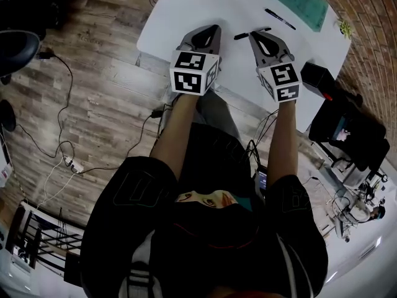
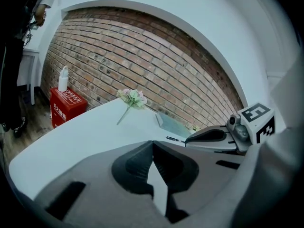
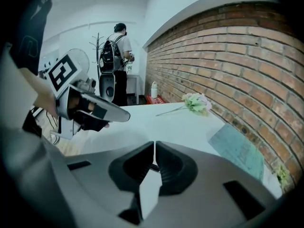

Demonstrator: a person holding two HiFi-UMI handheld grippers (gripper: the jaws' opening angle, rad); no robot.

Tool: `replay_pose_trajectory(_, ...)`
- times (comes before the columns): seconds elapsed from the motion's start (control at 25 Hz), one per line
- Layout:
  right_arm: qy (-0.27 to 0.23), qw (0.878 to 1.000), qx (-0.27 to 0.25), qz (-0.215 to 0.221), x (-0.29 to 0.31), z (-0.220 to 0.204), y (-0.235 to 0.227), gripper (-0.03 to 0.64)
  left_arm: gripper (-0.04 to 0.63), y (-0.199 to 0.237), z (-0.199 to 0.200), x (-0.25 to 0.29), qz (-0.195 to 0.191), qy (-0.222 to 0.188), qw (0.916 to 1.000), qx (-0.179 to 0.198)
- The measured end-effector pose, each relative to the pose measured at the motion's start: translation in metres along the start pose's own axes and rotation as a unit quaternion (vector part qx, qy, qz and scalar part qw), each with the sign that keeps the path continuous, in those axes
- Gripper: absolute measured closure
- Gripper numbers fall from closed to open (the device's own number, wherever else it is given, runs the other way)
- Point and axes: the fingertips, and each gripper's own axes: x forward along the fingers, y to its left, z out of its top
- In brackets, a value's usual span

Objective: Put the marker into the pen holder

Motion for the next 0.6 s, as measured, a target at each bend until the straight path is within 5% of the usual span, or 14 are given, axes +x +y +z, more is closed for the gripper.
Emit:
replay_pose_trajectory(0.32, 0.090, 0.985, -0.127, 0.072, 0.025, -0.016, 0.023, 0.558, 0.591, 0.014, -0.001, -0.001, 0.013, -0.005, 0.9997, -0.020)
replay_pose_trajectory(0.6, 0.167, 0.942, -0.265, 0.120, 0.040, -0.033, 0.032, 0.546, 0.591, 0.022, -0.003, -0.001, 0.022, -0.006, 0.9993, -0.030)
